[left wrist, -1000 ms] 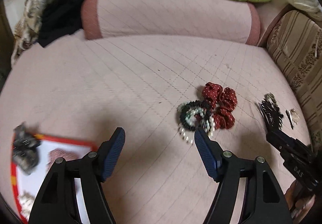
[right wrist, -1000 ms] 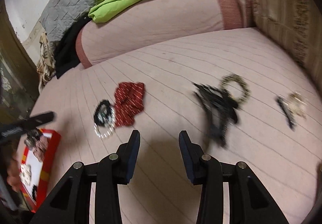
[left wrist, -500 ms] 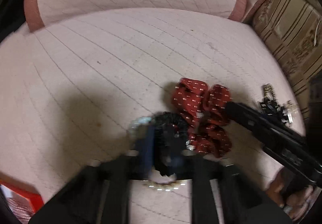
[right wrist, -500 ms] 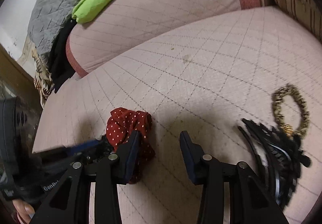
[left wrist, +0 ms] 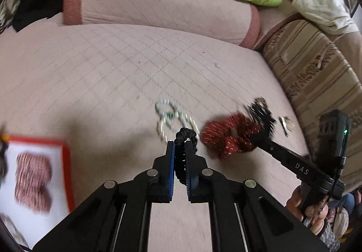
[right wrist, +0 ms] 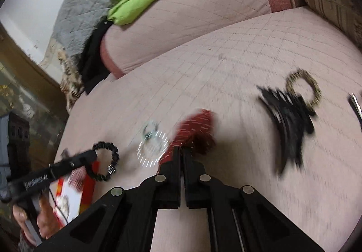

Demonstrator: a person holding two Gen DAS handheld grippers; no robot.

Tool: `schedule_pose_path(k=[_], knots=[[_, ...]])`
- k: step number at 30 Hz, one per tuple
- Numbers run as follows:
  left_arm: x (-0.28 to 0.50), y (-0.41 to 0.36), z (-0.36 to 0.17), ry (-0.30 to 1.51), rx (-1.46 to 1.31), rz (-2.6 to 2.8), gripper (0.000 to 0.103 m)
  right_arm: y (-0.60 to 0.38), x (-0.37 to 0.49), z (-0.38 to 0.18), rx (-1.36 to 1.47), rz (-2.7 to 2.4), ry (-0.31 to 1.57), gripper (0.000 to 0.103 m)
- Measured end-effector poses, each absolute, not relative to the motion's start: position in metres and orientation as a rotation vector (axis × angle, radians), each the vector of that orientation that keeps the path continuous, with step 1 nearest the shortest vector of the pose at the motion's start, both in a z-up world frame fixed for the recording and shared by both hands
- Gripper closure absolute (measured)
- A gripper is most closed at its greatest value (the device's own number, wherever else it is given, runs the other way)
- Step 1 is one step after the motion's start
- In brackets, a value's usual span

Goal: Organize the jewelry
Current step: 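Grasp black beaded hair tie with left tool while right tool grasps red polka-dot scrunchie, then lift the black beaded tie and red scrunchie toward the tray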

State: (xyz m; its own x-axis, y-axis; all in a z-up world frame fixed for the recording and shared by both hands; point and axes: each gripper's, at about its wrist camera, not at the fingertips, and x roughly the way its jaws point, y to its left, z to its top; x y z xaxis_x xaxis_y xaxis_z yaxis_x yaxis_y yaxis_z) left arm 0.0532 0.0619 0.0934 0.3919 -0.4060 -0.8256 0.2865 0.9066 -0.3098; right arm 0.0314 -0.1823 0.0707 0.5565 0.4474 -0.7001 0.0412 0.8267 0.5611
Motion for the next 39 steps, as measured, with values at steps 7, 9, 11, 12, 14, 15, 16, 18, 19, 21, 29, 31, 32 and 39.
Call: schedule_pose_path(k=[7, 9, 11, 12, 14, 15, 16, 18, 19, 21, 29, 31, 32, 39], knots=[[-0.013, 0.091, 0.067, 1.150, -0.161, -0.439, 0.095, -0.184, -0.052, 0.066, 0.629, 0.300, 1.001, 0.098], [-0.022, 0.098, 0.050, 1.183, -0.159, -0.380, 0.095, -0.184, -0.064, 0.057, 0.589, 0.240, 1.017, 0.098], [-0.028, 0.104, 0.040, 1.189, -0.153, -0.341, 0.095, -0.185, -0.068, 0.052, 0.566, 0.197, 1.021, 0.079], [-0.029, 0.105, 0.038, 1.186, -0.145, -0.330, 0.091, -0.186, -0.069, 0.052, 0.556, 0.182, 1.014, 0.067], [-0.034, 0.110, 0.039, 1.166, -0.131, -0.314, 0.080, -0.188, -0.070, 0.056, 0.530, 0.151, 0.979, 0.041], [-0.038, 0.115, 0.042, 1.148, -0.132, -0.303, 0.069, -0.187, -0.070, 0.060, 0.511, 0.135, 0.954, 0.041], [-0.038, 0.116, 0.044, 1.135, -0.134, -0.289, 0.061, -0.186, -0.070, 0.063, 0.486, 0.124, 0.939, 0.041], [-0.033, 0.120, 0.045, 1.115, -0.142, -0.263, 0.059, -0.183, -0.068, 0.063, 0.444, 0.115, 0.931, 0.041], [-0.031, 0.121, 0.044, 1.116, -0.145, -0.256, 0.059, -0.182, -0.067, 0.061, 0.426, 0.110, 0.931, 0.041], [-0.024, 0.125, 0.038, 1.128, -0.144, -0.238, 0.059, -0.179, -0.065, 0.055, 0.401, 0.098, 0.943, 0.041], [-0.018, 0.110, 0.019, 1.126, -0.032, -0.204, 0.059, -0.180, -0.047, 0.037, 0.392, 0.063, 0.975, 0.041], [-0.018, 0.103, 0.017, 1.114, 0.006, -0.196, 0.059, -0.180, -0.042, 0.034, 0.395, 0.058, 0.973, 0.042], [-0.019, 0.100, 0.016, 1.109, 0.020, -0.194, 0.059, -0.180, -0.040, 0.033, 0.392, 0.052, 0.967, 0.044], [-0.036, 0.063, 0.009, 1.048, 0.209, -0.187, 0.061, -0.168, -0.034, 0.031, 0.330, 0.040, 0.956, 0.050]])
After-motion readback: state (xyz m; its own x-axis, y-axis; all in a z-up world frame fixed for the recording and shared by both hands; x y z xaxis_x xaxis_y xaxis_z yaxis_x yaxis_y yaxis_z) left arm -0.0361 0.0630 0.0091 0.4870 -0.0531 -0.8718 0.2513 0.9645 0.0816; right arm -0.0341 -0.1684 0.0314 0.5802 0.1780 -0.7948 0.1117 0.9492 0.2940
